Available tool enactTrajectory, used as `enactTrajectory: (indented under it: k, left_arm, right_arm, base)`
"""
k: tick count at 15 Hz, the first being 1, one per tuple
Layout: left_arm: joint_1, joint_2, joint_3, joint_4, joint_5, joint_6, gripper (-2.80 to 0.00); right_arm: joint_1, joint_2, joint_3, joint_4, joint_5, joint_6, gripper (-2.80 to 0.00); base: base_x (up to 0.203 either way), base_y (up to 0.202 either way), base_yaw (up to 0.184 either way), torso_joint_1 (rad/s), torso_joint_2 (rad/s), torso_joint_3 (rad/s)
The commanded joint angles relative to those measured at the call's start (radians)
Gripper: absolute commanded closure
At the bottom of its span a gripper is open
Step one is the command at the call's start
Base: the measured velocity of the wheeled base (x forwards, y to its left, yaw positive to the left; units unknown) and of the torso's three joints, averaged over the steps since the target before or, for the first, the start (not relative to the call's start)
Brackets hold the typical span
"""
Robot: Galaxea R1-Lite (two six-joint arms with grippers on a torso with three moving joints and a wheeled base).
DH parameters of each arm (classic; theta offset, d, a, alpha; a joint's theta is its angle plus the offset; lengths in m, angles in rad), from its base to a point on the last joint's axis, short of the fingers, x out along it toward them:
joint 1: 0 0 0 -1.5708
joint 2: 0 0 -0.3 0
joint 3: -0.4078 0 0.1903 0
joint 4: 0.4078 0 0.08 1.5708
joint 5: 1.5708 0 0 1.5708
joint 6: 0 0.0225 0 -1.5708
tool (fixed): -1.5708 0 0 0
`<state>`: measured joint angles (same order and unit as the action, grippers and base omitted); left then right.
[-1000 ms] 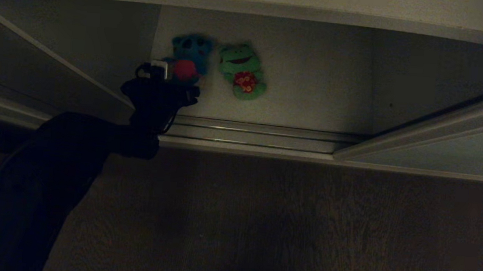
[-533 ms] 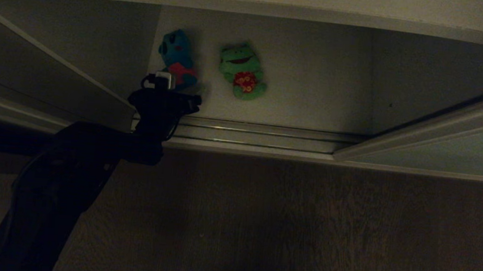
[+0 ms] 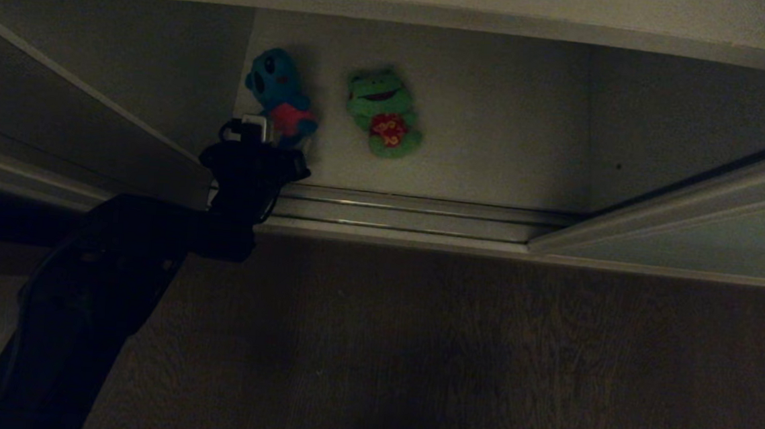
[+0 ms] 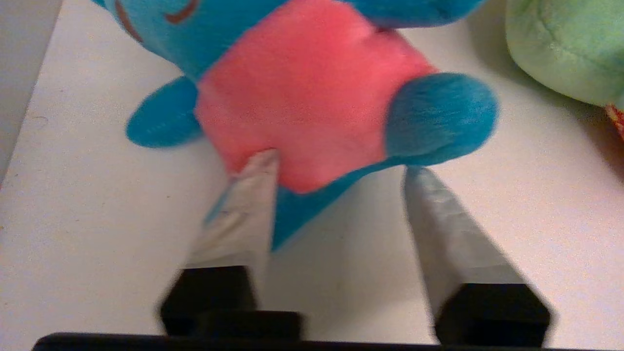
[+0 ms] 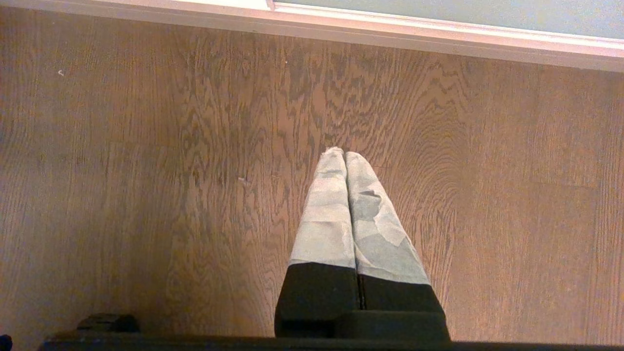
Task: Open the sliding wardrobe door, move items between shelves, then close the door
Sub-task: Place the blue doll on the higher shelf
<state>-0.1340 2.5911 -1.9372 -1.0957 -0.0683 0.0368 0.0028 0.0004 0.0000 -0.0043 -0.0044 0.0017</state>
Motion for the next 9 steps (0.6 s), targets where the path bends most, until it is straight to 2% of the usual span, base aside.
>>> enactTrajectory:
  k: [1, 6, 9]
  left_arm:
    - [0.001, 0.001, 0.000, -0.010, -0.001, 0.000, 0.00]
    - [0.000, -0.025, 0.000, -0.014, 0.001, -0.009, 0.00]
    - [-0.007, -0.087, 0.012, -0.006, 0.029, -0.047, 0.00]
  right_arm:
    - [0.000, -0.003, 0.000, 0.000, 0.000, 0.000, 0.00]
    - [0.000, -0.002, 0.000, 0.000, 0.000, 0.000, 0.00]
    - [0.000, -0.003, 0.000, 0.000, 0.000, 0.000, 0.00]
  base:
    - [0.000, 0.000, 0.000, 0.000, 0.00, 0.000]
    - [0.000, 0.000, 0.000, 0.000, 0.00, 0.000]
    - [0.000, 0.000, 0.000, 0.000, 0.00, 0.000]
